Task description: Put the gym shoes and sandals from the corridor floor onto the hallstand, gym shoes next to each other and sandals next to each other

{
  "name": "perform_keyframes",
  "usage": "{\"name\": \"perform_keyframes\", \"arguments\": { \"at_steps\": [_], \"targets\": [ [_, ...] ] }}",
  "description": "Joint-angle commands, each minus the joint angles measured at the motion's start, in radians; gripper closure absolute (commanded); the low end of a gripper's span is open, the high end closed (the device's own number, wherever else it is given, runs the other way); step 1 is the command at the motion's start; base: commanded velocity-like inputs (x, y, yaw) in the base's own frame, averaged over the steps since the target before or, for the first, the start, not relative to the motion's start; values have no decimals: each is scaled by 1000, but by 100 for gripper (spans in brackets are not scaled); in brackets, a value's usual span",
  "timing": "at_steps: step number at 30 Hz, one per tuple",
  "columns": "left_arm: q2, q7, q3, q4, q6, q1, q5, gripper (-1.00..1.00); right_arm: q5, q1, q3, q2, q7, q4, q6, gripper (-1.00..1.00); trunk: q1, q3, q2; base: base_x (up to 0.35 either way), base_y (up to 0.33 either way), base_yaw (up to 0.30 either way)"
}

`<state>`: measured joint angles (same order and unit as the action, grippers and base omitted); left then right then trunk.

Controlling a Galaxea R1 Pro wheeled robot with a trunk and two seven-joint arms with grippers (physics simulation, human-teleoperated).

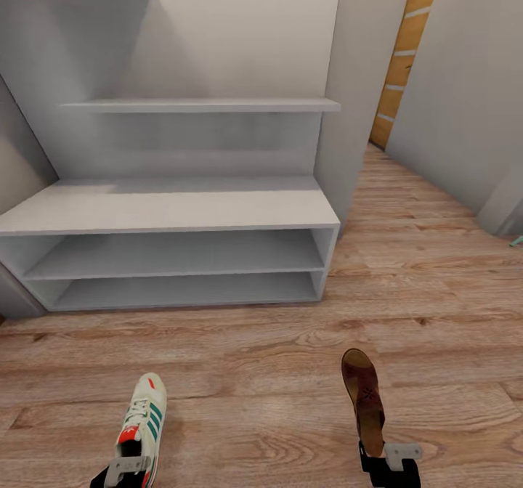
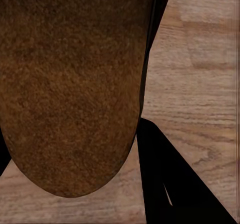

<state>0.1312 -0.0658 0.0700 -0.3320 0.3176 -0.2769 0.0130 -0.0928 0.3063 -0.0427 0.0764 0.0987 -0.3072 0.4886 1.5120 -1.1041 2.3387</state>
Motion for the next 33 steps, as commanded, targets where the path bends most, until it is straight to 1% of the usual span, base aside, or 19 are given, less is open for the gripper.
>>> {"name": "perform_keyframes", "arguments": {
  "at_steps": [1, 4, 5, 6, 7, 8, 9, 10, 11, 13, 14, 15, 17, 20, 21, 23, 27, 29, 33],
  "targets": [
    [-9, -7, 6, -12, -58, -18, 0, 100, -5, 1, -28, 17, 5, 0, 2, 100, 0, -1, 0, 0, 0, 0],
    [-19, -8, 4, -23, -156, -60, 0, 100, -3, 1, -77, 45, 5, -2, 2, 100, 0, -1, 0, 0, 0, 0],
    [-22, -9, 4, -27, -206, -85, 0, 100, -3, 1, -106, 59, 4, -3, 2, 100, 0, -1, 0, 0, 0, 0],
    [-23, -10, 4, -28, -230, -97, 0, 100, -3, 1, -120, 66, 4, -3, 2, 100, 0, -1, 0, 0, 0, 0],
    [-26, -13, 4, -30, -276, -125, -1, 100, -3, 1, -150, 77, 4, -3, 2, 100, 0, -1, 0, 0, 0, 0],
    [-28, -14, 4, -31, -298, -139, -1, 100, -3, 1, -164, 81, 4, -4, 1, 100, 0, -1, 0, 0, 0, 0],
    [-32, -16, 4, -32, -338, -169, 0, 100, -2, 1, -191, 89, 3, -4, 1, 100, 0, -1, 0, 0, 0, 0],
    [-36, -16, 4, -33, -357, -184, 0, 100, -2, 1, -203, 92, 3, -4, 1, 100, 0, -1, 0, 0, 0, 0],
    [-45, -16, 3, -35, -393, -214, -1, 100, -2, 1, -225, 97, 3, -4, 1, 100, 0, -1, 0, 0, 0, 0],
    [-56, -14, 3, -36, -429, -244, -2, 100, -3, 1, -241, 100, 3, -4, 1, 100, 0, -1, 0, 0, 0, 0],
    [-68, -13, 3, -36, -468, -274, -3, 100, -3, 1, -251, 101, 2, -4, 1, 100, 0, -1, 0, 0, 0, 0],
    [-80, -12, 2, -37, -508, -303, -8, 100, -3, 1, -257, 102, 2, -4, 1, 100, 0, -1, 0, 0, 0, 0],
    [-91, -10, 1, -37, -549, -332, -15, 100, -4, 1, -261, 102, 2, -3, 1, 100, 0, -1, 0, 0, 0, 0],
    [-116, -8, 1, -37, -641, -399, -37, 100, -5, 1, -264, 100, 0, -3, 1, 100, 0, -1, 0, 0, 0, 0],
    [-120, -7, 1, -38, -656, -411, -41, 100, -5, 1, -264, 98, 0, -2, 1, 100, 0, -1, 0, 0, 0, 0],
    [-137, -6, 1, -38, -702, -459, -59, 100, -6, 1, -263, 94, 0, -1, 2, 100, 0, -1, 0, 0, 0, 0],
    [-146, -5, 1, -37, -747, -509, -72, 100, -7, 1, -263, 92, -1, 0, 1, 100, 0, -1, 0, 0, 0, 0],
    [-150, -2, 1, -37, -783, -537, -76, 100, -7, 1, -263, 91, -1, 0, 1, 100, 0, -1, 0, 0, 0, 0],
    [-151, 11, 1, -37, -812, -561, -78, 100, -7, 1, -263, 91, 0, 0, 1, 100, 0, -1, 0, 0, 0, 0]
  ]
}}
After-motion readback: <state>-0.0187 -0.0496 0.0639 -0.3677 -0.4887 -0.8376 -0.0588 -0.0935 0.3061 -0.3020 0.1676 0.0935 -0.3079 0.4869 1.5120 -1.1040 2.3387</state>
